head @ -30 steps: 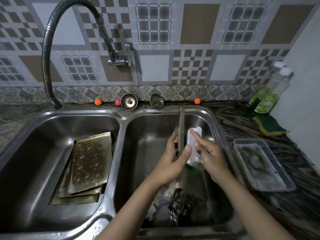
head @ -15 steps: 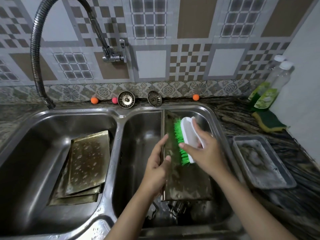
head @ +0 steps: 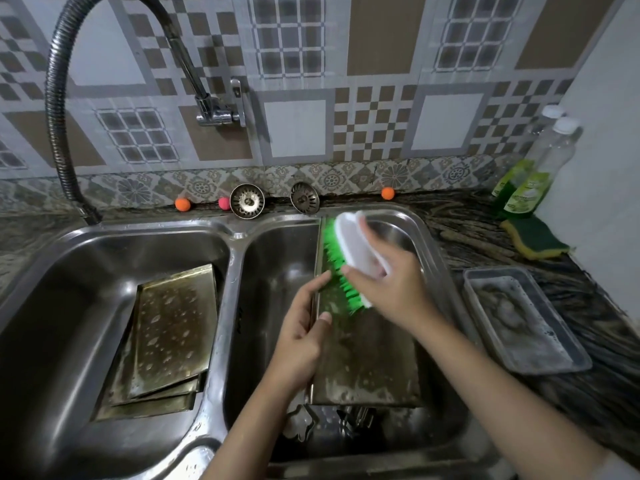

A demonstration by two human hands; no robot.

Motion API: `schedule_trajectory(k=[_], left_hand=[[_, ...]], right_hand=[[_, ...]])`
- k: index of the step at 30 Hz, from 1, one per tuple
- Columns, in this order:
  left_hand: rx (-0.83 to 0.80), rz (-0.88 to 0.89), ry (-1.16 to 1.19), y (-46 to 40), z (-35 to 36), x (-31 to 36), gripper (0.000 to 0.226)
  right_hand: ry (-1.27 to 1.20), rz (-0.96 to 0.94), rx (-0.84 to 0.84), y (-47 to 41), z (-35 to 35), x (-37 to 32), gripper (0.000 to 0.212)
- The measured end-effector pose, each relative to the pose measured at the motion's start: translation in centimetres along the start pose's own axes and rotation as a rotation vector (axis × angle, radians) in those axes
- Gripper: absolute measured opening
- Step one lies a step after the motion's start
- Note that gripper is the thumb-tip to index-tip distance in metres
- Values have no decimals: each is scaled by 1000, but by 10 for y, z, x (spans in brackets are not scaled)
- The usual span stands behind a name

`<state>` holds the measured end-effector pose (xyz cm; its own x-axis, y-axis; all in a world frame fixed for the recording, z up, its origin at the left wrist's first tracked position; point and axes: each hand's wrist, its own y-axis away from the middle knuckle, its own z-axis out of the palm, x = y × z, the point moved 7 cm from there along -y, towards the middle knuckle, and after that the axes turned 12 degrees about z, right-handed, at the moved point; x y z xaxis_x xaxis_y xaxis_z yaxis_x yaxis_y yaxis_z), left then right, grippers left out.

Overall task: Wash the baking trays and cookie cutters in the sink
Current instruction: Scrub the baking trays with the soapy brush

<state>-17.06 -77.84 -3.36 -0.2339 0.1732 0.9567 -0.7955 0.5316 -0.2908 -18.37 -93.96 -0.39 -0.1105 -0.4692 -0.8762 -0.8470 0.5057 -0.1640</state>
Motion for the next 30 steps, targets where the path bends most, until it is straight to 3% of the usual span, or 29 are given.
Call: schedule_trajectory(k=[3, 9, 13, 15, 17, 19, 23, 28, 30], left_hand=[[-43, 38, -56, 6, -1, 7, 49], [-47, 11, -26, 3, -4, 2, 51], [-123, 43, -60, 11, 4, 8, 50], [-28, 37, 19, 4, 1, 4, 50], [172, -12, 156, -4, -19, -4, 51], [289, -36, 217, -10, -37, -8, 51], [317, -25, 211, -10, -38, -2, 51], [382, 12, 122, -4, -48, 9, 53], [384, 6, 196, -1, -54, 13, 52]], right_hand=[[-85, 253, 139, -30, -30, 31, 79], [-22, 23, -49, -2, 5, 1, 79], [-102, 273, 94, -29, -26, 33, 79], [-119, 163, 24, -7, -6, 14, 82], [-118, 85, -131, 29, 21, 7, 82], [-100, 72, -152, 43, 22, 18, 81], [-61, 212, 38, 27, -4, 36, 81], [-88, 12, -145, 95, 30, -10, 82], [-110, 88, -137, 92, 17, 15, 82]])
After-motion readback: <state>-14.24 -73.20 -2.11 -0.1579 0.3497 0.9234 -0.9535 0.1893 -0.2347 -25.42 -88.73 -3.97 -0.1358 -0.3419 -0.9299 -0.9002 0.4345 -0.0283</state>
